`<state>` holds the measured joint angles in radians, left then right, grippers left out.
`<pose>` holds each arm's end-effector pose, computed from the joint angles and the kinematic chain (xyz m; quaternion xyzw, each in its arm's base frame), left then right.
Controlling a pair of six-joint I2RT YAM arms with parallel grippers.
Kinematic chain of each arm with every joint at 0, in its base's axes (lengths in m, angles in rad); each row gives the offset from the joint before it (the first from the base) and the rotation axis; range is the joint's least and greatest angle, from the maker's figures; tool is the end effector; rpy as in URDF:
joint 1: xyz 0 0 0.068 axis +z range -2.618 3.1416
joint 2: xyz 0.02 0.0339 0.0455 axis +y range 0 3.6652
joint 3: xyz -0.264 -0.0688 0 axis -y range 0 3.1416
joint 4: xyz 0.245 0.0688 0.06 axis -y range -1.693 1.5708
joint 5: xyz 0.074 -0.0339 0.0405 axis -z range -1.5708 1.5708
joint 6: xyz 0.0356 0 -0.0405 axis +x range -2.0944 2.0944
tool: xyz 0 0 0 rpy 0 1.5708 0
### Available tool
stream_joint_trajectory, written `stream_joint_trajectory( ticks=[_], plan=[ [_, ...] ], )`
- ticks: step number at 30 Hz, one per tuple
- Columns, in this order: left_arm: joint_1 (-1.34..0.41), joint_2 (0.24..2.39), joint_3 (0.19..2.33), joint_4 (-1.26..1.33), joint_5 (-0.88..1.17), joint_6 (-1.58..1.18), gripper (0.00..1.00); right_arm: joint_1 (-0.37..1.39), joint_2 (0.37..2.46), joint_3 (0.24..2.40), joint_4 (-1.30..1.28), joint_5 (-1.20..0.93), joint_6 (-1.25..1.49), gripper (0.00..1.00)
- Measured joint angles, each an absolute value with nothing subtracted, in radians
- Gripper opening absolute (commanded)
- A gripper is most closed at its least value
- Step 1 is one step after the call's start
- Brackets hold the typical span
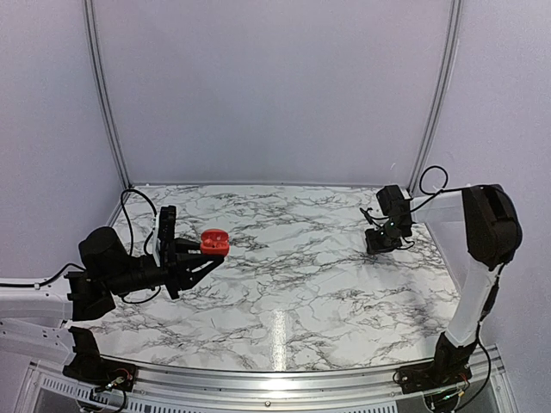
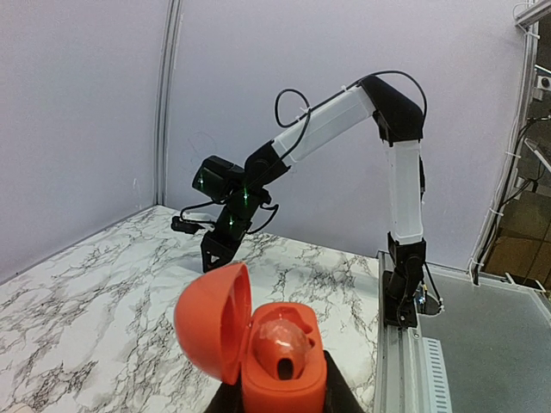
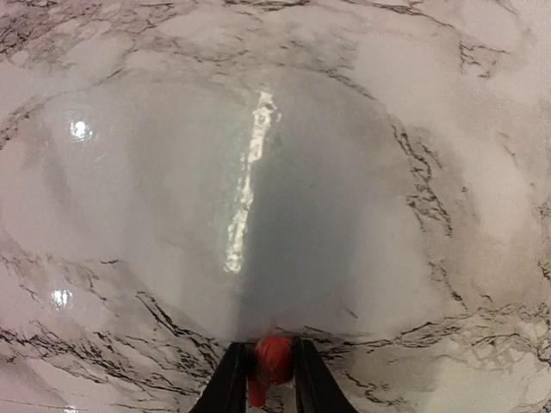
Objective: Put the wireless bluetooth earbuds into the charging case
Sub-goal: Move the right earbud to the center of the board, then pick up the right earbud from the center of the board.
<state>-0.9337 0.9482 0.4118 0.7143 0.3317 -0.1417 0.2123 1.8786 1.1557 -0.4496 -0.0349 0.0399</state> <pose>0.1175 -0.1783 0.2734 0.3609 0.5349 -0.4785 0.5956 0.3574 0.0783 0.1470 -0.0878 0.9762 0.0418 0.1941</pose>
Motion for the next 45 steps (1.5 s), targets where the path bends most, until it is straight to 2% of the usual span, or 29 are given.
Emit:
stream_joint_trajectory(
  ticks=[6,17,23,32,45],
  plan=[
    [-0.934,0.947,0.410,0.714,0.339,-0.141,0.00,0.323,1.879,1.157,-0.453,-0.094,0.033,0.17],
    [-0.934,0.897,0.365,0.714,0.400,-0.126,0.00,0.757,1.872,1.155,-0.490,-0.212,0.088,0.17],
    [-0.934,0.868,0.350,0.714,0.402,-0.127,0.00,0.917,1.872,1.168,-0.546,-0.227,0.110,0.17],
    [-0.934,0.854,0.344,0.714,0.402,-0.128,0.00,0.991,1.882,1.222,-0.699,-0.193,0.109,0.30],
    [-0.934,0.854,0.344,0.714,0.402,-0.128,0.00,1.004,1.973,1.371,-0.847,-0.148,0.078,0.26]
  ],
)
